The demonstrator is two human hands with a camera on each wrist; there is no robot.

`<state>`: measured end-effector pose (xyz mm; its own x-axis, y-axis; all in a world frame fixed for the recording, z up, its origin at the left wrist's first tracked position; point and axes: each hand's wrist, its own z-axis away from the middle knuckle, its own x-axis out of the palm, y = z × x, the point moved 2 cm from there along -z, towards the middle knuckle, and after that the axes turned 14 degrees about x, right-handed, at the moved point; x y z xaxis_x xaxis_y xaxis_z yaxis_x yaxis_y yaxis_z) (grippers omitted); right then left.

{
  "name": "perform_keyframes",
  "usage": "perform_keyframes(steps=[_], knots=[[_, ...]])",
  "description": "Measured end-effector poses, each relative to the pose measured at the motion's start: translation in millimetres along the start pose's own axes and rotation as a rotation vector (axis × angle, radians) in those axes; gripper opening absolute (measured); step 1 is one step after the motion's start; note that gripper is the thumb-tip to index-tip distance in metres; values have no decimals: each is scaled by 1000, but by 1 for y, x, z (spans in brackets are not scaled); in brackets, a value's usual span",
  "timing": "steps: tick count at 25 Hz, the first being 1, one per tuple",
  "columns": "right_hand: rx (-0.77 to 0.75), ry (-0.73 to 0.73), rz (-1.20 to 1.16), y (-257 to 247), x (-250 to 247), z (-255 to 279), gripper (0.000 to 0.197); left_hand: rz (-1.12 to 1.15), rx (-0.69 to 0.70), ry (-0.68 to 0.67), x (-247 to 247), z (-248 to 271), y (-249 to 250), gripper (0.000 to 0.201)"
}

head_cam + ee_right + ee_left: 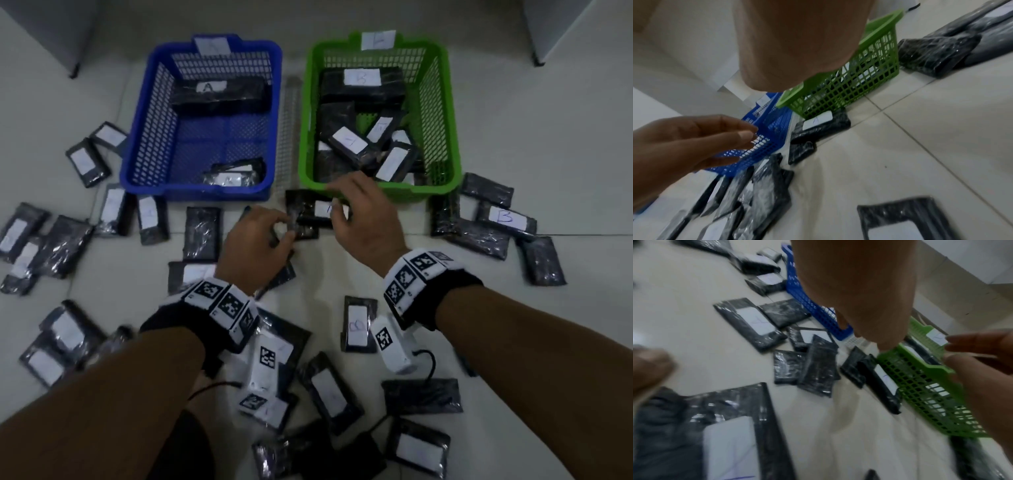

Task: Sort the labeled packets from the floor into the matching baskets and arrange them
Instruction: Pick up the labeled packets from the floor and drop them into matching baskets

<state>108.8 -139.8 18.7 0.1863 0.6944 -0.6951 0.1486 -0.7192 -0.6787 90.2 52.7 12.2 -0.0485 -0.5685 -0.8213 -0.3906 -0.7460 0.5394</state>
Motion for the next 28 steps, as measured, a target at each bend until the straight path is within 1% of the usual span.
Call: perform_keyframes(steps=[1,3,5,6,7,8,10,12,14,15,18,19,20,21,23,25,26,28], knots=[[4,-49,6,0,8,4,23,-30,-34,-74,-3,13,-6,20],[80,-191,66,9,23,11,30,-64,-103,-183,-8,36,-15,20],[189,-368,202,27,35,12,41,-89,-152,-189,-9,47,-22,23],[224,-424,280,36,40,11,46,-95,-197,-171,-8,48,-24,27],[236,-449,337,43,45,10,49,-96,-243,-160,-4,50,-27,33],[238,-457,370,48,47,9,50,-93,-283,-165,-1,51,-27,41],[246,-443,396,52,55,5,48,-113,-287,-206,5,50,-30,57],[258,-345,338,51,57,6,39,-146,-267,-205,10,49,-30,66],[293,-266,235,51,55,14,31,-177,-297,-182,14,46,-28,73],[342,-276,185,52,54,19,35,-186,-329,-177,17,43,-25,77],[560,-362,92,56,57,28,62,-173,-447,-160,23,36,-23,86],[630,-376,50,56,58,30,64,-182,-468,-157,25,33,-23,90],[683,-379,-22,55,59,30,59,-205,-478,-163,28,31,-22,92],[724,-377,-110,54,59,31,48,-237,-483,-177,32,29,-21,94],[768,-360,-226,48,54,31,33,-288,-520,-186,40,25,-17,94],[761,-318,-259,42,44,31,28,-287,-604,-159,41,22,-13,92],[744,-292,-268,40,38,31,26,-270,-620,-158,40,21,-11,92],[703,-252,-270,38,27,30,25,-200,-599,-167,34,21,-9,88]])
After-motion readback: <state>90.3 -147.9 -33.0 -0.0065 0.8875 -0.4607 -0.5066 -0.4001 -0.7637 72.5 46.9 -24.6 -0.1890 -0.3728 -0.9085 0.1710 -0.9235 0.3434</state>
